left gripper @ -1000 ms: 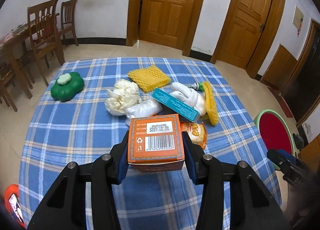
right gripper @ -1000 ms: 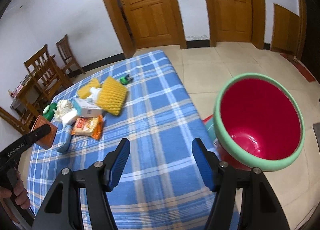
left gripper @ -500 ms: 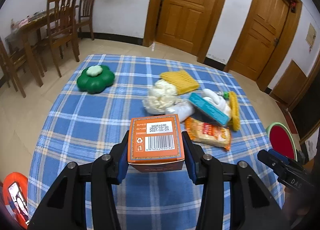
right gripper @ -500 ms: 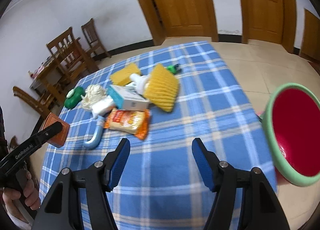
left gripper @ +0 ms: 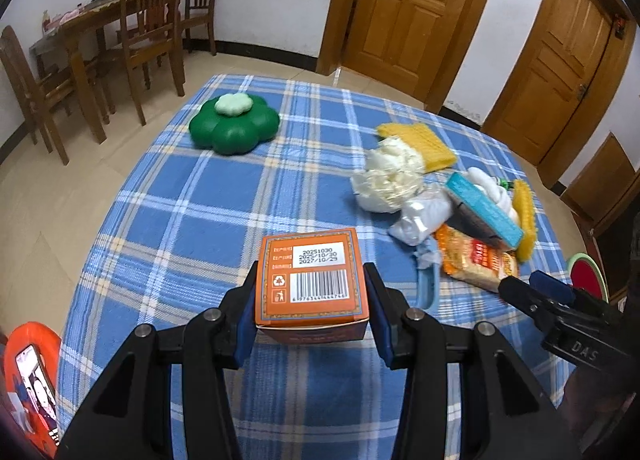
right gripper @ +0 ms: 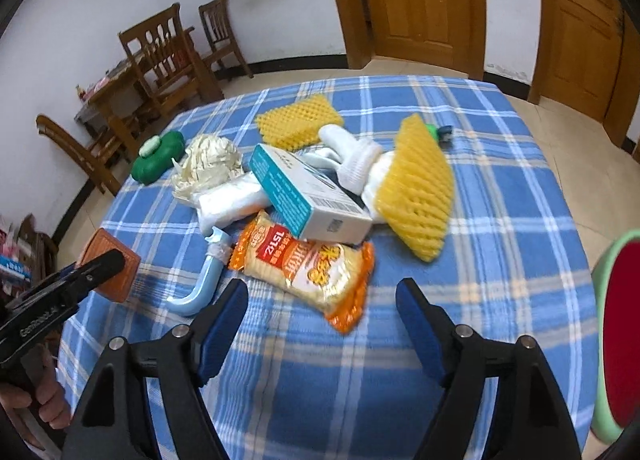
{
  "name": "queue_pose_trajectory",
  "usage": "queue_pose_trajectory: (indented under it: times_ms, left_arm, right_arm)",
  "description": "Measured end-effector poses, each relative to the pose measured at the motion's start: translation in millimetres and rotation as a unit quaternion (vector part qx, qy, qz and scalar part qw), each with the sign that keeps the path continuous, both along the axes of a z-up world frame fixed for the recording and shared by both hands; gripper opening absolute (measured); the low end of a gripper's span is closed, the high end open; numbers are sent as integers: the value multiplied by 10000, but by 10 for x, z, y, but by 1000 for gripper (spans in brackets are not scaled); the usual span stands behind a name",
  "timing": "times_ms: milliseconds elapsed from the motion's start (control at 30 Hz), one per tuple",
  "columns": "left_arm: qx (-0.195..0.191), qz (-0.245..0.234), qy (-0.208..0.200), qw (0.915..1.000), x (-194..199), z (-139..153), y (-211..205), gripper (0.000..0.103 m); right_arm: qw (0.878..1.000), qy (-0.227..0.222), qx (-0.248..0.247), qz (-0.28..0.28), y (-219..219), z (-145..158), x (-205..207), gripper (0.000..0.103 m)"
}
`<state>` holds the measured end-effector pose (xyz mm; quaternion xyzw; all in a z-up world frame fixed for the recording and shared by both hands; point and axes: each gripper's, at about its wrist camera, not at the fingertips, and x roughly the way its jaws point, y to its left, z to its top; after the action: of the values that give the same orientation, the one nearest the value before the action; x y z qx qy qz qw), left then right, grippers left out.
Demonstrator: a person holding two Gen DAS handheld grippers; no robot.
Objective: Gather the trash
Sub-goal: 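Grasp the orange snack bag with the right gripper and lift it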
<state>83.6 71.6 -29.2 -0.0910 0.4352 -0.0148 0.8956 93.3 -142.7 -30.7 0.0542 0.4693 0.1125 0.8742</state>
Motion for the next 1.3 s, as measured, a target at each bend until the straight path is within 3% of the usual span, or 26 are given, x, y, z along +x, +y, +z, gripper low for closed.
queue_pose_trajectory:
  times_ms: [267,433,900,1300]
  left_arm:
    - [-6,84,67,9999,50,-59,77,48]
    - [-24,69,110,9999,71,-91,80,48]
    - [-27,13,102,9999,54,-94,35,48]
    - [-7,-142,14,9999,-5,-26,-87,48]
  right_arm:
    - [9996,28,-212,199,146,-116,182,79]
    - [9991,-64,-353,236,200,-141,160,72]
    - [9998,-29,-110,183,110,-140,-107,68]
    - [9990,-71,74,-442,-326,-36,-512,68]
